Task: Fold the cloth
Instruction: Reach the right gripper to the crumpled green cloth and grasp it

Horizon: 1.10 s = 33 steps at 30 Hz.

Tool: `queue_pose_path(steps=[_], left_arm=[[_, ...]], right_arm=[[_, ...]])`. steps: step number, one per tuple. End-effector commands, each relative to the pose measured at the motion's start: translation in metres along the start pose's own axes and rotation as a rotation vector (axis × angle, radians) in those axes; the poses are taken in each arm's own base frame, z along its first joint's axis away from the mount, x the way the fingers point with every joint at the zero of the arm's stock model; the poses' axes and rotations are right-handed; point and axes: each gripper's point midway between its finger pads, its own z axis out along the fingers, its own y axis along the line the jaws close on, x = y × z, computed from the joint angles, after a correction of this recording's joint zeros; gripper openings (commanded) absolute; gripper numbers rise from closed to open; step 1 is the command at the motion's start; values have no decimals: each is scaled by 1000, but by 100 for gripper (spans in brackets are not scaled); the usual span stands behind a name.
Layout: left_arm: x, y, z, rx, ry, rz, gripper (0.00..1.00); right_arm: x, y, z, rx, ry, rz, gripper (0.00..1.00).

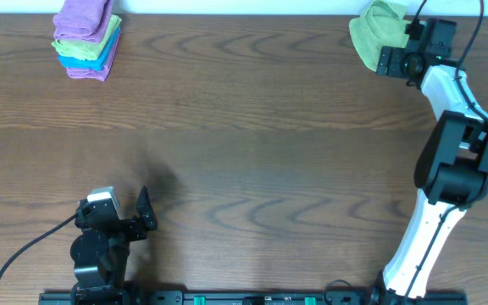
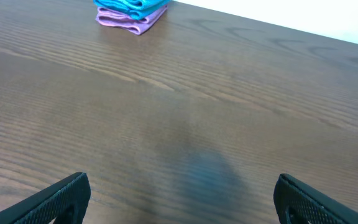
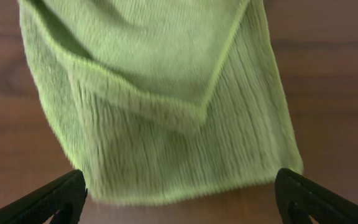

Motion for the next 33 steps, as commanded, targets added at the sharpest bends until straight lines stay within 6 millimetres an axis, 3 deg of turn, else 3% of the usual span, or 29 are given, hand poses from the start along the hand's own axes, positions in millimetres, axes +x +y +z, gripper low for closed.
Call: queue_pose_path(steps=[1,6,12,18,20,21,23,24,25,29,33], left_arm=[[8,3,3,-11,18,-2,95],[8,3,3,-11,18,-2,95],[8,3,3,-11,18,-2,95],[8,3,3,-11,18,-2,95],[8,3,3,-11,18,-2,95],[8,3,3,-11,18,-2,96],[8,3,3,-11,18,-2,95],[8,3,3,-11,18,-2,95],[8,3,3,-11,18,-2,95],[8,3,3,-11,18,-2,95],[8,3,3,-11,18,-2,95]], right_arm=[[-20,5,1,-36,-69,60,96],[-34,6,7,-51,-142,104,94],[-19,14,30,-112,-128,179,93],[-10,16,41,-130,-114,206,86],[-10,15,42,-130,-117,210,74],[-11,15,41,-131,-123,216,62],[-17,15,40,-136,-144,251,14],[-20,15,40,-139,-149,268,6],[-25,19,38,-160,-156,284,1],[-44,39,25,-284,-164,279,1],[-61,59,-5,-371,-93,279,1]])
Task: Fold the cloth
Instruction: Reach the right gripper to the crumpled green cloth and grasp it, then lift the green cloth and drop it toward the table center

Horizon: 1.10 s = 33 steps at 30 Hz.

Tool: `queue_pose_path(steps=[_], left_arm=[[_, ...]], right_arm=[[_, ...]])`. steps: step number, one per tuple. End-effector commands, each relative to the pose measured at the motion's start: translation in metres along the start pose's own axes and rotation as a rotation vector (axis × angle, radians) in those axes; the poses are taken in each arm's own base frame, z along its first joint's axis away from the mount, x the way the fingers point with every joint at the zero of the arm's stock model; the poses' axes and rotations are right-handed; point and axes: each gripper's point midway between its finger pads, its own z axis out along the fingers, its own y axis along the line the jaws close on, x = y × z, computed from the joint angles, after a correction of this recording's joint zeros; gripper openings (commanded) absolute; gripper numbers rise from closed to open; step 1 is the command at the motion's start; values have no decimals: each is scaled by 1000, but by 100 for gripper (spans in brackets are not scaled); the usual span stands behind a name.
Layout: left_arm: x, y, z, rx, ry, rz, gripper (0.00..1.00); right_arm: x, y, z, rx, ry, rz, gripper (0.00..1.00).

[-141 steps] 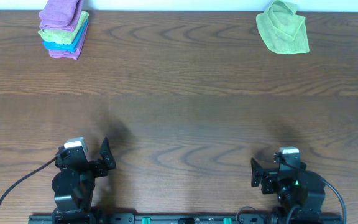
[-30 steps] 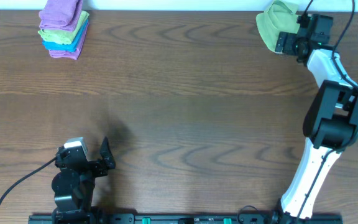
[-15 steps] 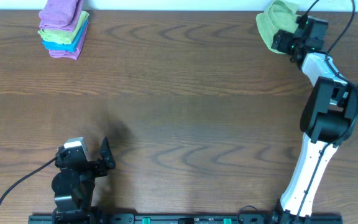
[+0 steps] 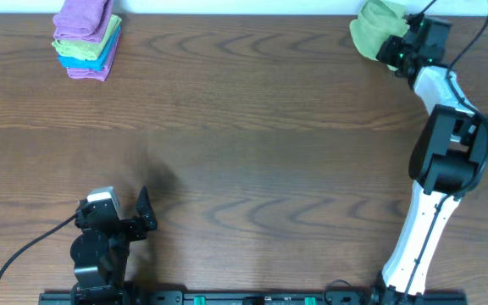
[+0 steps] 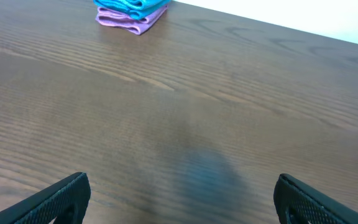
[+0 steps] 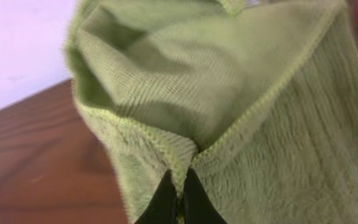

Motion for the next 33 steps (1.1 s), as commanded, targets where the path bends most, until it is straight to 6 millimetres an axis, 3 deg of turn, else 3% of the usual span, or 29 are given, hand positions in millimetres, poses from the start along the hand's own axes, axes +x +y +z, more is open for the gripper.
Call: queue_pose_path(steps=[1,3,8,10,11,14,18,19,20,21,24,27,30,33], left_arm=[[8,3,3,-11,17,-2,95],[8,3,3,-11,17,-2,95],[8,3,3,-11,17,-2,95],[8,3,3,-11,17,-2,95],[8,3,3,-11,17,-3,95],[8,3,3,-11,17,-3,95],[8,3,3,-11,17,-2,95],[8,3,3,-11,17,-2,95],[8,3,3,-11,17,-2,95],[8,3,3,-11,17,-3,96],[8,3,3,-11,17,-2,95],[8,3,3,-11,17,-2,95],[8,3,3,-11,17,-2,95],[8,3,3,-11,17,-2,95]], right_arm=[[-26,38,-24,-114,16,2,1],[-33,58,-43,-132,53,-36,1],[-54,148,-118,-211,64,-217,1],[-54,195,-151,-260,48,-300,1],[-47,245,-185,-319,36,-360,1],[-20,311,-234,-410,56,-422,1],[29,373,-299,-489,107,-516,1],[36,378,-314,-464,101,-536,1],[40,379,-325,-427,92,-547,42],[42,377,-334,-391,83,-550,99],[48,362,-366,-291,71,-571,99],[58,347,-373,-252,124,-580,99],[72,322,-359,-148,211,-581,99],[101,310,-324,-102,339,-605,99]])
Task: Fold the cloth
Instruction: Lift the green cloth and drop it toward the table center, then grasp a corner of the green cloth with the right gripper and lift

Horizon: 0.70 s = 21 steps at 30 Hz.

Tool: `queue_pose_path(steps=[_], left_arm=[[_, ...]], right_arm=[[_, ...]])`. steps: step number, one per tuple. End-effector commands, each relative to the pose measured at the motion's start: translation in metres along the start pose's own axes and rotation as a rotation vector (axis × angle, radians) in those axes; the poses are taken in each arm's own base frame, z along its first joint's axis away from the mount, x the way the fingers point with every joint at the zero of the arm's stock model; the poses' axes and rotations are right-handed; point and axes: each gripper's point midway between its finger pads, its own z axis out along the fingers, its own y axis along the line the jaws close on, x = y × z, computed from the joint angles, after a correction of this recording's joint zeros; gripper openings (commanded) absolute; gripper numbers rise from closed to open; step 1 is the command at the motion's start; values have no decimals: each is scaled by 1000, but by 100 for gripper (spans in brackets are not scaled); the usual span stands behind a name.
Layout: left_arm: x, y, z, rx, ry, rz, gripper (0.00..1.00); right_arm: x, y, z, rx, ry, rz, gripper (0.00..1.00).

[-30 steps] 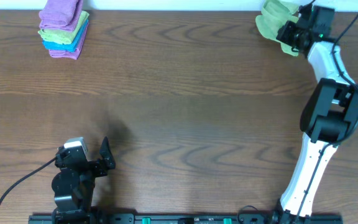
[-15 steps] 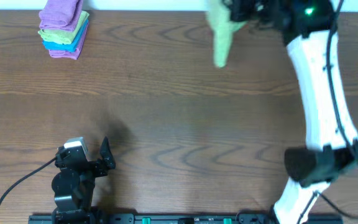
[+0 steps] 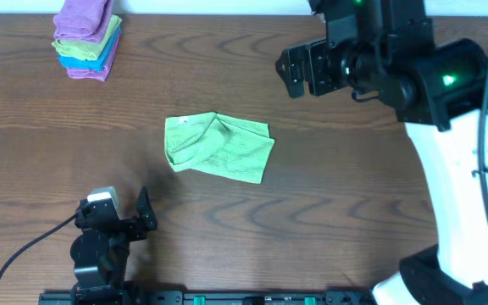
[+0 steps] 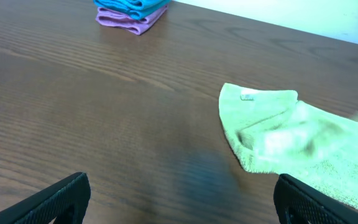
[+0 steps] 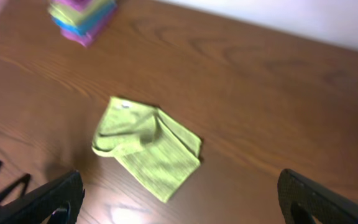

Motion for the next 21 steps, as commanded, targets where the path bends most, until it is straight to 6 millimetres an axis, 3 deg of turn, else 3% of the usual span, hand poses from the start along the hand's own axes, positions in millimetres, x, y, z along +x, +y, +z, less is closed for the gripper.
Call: queue_pose_path(steps=[1,3,7,9,15,21], left_arm=[[8,3,3,-11,17,-2,95],[8,3,3,-11,17,-2,95],[8,3,3,-11,17,-2,95],[8,3,3,-11,17,-2,95],[8,3,3,-11,17,-2,95],[8,3,3,-11,17,-3,95]], right_arm=[[24,-14,54,56,149,-15,99],[37,-15,85,57,217,-23,98],[70,-5,147,-8,363,-89,82],[88,7,165,-78,430,-148,84],[133,65,194,-347,582,-197,80],[176,94,207,-481,714,-157,76]])
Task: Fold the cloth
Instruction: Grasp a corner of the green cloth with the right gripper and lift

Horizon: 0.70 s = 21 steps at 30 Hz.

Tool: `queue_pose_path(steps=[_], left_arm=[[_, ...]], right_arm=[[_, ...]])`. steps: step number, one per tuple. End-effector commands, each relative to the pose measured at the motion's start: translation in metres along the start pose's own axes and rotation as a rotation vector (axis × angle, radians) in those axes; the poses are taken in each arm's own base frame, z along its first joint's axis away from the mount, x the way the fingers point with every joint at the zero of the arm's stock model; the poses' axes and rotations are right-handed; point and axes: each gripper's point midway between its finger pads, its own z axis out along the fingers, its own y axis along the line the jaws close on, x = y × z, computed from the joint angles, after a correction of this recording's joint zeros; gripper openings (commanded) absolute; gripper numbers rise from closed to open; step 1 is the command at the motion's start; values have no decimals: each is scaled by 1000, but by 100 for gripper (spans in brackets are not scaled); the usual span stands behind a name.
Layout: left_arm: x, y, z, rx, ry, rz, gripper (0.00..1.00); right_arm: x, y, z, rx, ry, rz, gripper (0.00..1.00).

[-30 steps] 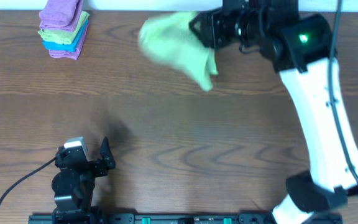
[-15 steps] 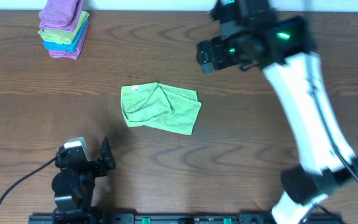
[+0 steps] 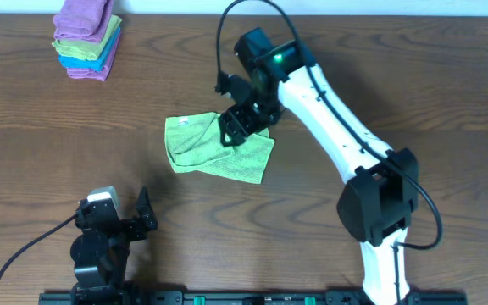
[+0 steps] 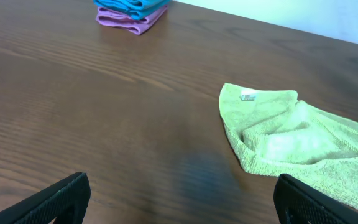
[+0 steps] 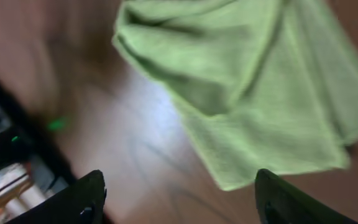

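The green cloth (image 3: 214,148) lies crumpled on the brown table (image 3: 354,237), near its middle, one part folded over and a white tag up. The left wrist view has the cloth (image 4: 291,134) at its right. My right gripper (image 3: 231,129) hangs open over the cloth's right half; through its wrist camera the cloth (image 5: 253,81) fills the upper part, and nothing is between the fingers (image 5: 86,199). My left gripper (image 3: 142,219) rests open near the front left edge, apart from the cloth, its fingers (image 4: 55,199) spread wide.
A stack of folded cloths (image 3: 85,38), purple, green and blue, sits at the table's back left corner; the left wrist view catches that stack (image 4: 132,9) at its top edge. The right arm (image 3: 337,127) stretches across the table's middle right.
My right gripper was high over the table, up and right of the cloth; now it hangs low over the cloth's right half, still open. The cloth lies where it was. The left arm is unmoved.
The cloth first lay at the back right corner with my right gripper open over it. Then the gripper was shut on the cloth's edge. Later the cloth lay crumpled mid-table with the gripper open and high. Now the gripper is down over it.
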Motion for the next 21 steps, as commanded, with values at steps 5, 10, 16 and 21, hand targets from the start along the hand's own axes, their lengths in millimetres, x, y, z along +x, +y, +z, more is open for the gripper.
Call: queue_pose_path(steps=[5,10,16,21], left_arm=[[8,3,3,-11,17,-2,95],[8,3,3,-11,17,-2,95],[8,3,3,-11,17,-2,95],[8,3,3,-11,17,-2,95]], right_arm=[[25,12,55,-165,109,67,75],[14,-1,74,-154,53,198,74],[10,-20,79,-66,33,256,73],[20,-24,96,-76,92,294,68]])
